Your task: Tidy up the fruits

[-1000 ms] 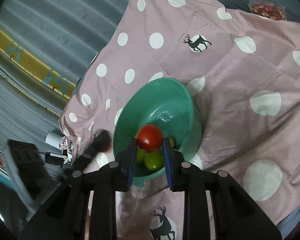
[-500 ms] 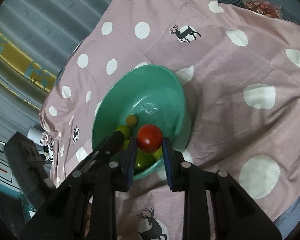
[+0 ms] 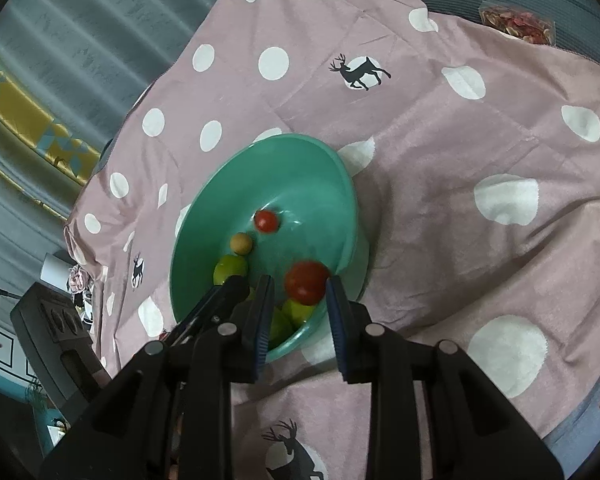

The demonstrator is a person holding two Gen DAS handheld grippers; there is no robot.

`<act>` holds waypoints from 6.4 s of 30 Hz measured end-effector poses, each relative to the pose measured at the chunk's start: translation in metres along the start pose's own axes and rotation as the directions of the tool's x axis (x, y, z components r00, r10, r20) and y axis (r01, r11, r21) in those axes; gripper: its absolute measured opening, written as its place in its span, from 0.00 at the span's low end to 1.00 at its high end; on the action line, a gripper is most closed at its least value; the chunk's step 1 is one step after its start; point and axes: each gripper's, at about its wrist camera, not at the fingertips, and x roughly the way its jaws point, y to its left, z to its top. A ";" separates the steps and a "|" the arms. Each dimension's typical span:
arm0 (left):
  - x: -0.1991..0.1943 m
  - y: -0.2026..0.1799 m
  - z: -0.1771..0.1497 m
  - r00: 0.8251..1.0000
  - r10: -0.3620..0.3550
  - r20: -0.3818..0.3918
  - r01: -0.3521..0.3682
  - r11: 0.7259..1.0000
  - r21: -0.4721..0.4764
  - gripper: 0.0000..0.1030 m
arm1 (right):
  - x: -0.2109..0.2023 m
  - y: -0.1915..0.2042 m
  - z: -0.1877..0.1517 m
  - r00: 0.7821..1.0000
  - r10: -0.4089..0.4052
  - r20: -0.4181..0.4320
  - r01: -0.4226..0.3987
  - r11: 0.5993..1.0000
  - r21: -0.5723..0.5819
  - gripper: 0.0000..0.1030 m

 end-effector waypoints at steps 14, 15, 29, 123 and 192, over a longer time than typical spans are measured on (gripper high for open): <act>-0.029 -0.001 -0.004 1.000 0.015 0.014 -0.015 1.000 0.012 0.82 | -0.008 0.003 -0.011 1.000 -0.001 0.010 0.001 0.998 0.069 0.56; -0.033 0.002 -0.004 1.000 0.009 0.020 -0.009 1.000 0.002 0.82 | -0.008 0.005 -0.013 1.000 0.003 0.013 -0.004 0.998 0.070 0.61; -0.092 0.092 -0.004 0.982 0.173 0.071 -0.148 0.952 -0.268 0.90 | 0.004 0.059 -0.032 0.993 0.110 -0.039 -0.111 0.994 -0.006 0.76; -0.104 0.274 -0.029 0.931 0.354 -0.087 -0.362 0.871 -0.333 0.31 | 0.190 0.204 -0.107 0.941 0.032 -0.337 -0.138 0.946 -0.294 0.24; -0.150 0.289 -0.052 0.927 0.356 -0.114 -0.368 0.814 -0.450 0.29 | 0.210 0.246 -0.125 0.910 0.128 -0.393 -0.252 0.926 -0.282 0.43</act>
